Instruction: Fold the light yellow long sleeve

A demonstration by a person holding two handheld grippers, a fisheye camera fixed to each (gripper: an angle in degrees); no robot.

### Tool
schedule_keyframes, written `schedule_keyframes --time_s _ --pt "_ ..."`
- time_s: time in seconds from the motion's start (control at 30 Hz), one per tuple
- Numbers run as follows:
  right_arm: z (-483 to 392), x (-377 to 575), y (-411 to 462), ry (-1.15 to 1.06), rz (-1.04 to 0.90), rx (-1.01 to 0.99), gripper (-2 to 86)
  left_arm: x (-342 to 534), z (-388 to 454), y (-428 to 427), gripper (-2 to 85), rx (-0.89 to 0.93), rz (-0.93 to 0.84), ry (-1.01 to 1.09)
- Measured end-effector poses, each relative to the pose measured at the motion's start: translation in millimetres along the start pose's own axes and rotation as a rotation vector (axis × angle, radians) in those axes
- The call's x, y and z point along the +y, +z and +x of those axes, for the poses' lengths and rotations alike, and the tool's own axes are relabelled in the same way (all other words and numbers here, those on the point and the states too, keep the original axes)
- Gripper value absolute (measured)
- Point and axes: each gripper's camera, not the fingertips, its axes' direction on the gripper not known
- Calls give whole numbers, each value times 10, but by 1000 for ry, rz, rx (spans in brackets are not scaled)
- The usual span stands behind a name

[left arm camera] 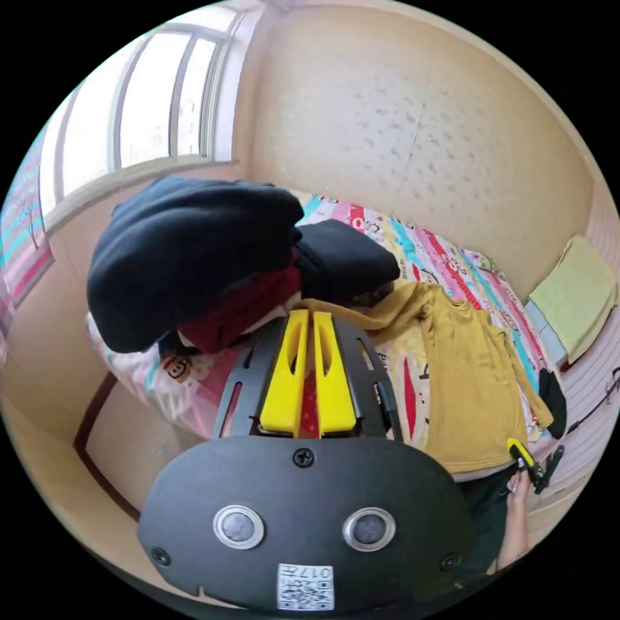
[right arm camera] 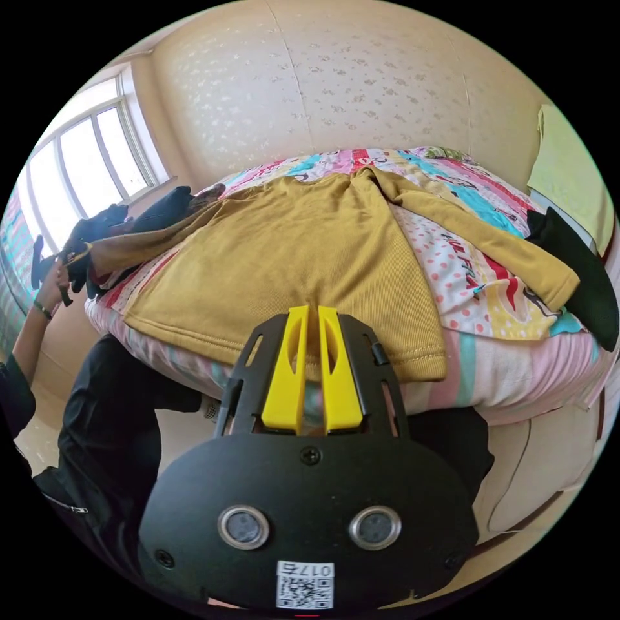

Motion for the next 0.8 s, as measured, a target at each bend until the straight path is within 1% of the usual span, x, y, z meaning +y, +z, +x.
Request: schedule_keyframes --time_s 0.03,0.1,0.17,0.2,0.23,0.27,0.3,0.37,0.4,0.47,0.5,0.57,0.6,0.67,0.73,0.8 --pt "8 5 3 1 1 -2 29 -109 57 -20 -3 55 20 -13" --pt "35 17 20 -3 2 -9 30 -339 399 -173 -2 77 93 46" --pt "56 17 36 -7 0 -14 32 -617 1223 -478 0 136 172 215" --pt "73 17 47 -6 0 -16 33 -651 1460 -557 1 162 181 257" --pt "82 18 51 -4 0 -18 34 -651 1929 -694 2 224 192 340" --pt "100 21 60 -1 2 -24 35 -545 2392 -795 6 293 205 425" --pt "116 23 66 3 4 -30 35 -453 2608 -822 7 322 211 465" --pt "140 26 74 8 7 -42 36 118 3317 -705 21 405 191 576" --pt "157 29 77 13 11 -52 37 307 3464 -622 26 414 167 602" --pt "186 38 77 21 21 -71 37 1178 3905 -156 56 418 11 689" --pt "202 47 77 24 28 -86 37 1400 3977 -37 59 418 -38 714" --pt "213 58 78 22 38 -103 36 2313 4143 395 66 409 -213 838" --pt "214 61 79 19 44 -105 35 2517 4154 473 66 400 -238 874" --pt "211 54 93 15 44 -100 34 3084 4116 644 63 365 -350 1001" --pt "204 41 108 12 47 -91 34 3160 3980 591 62 383 -364 1031" --pt "192 27 110 9 65 -88 32 2998 3778 478 60 368 -268 1019"
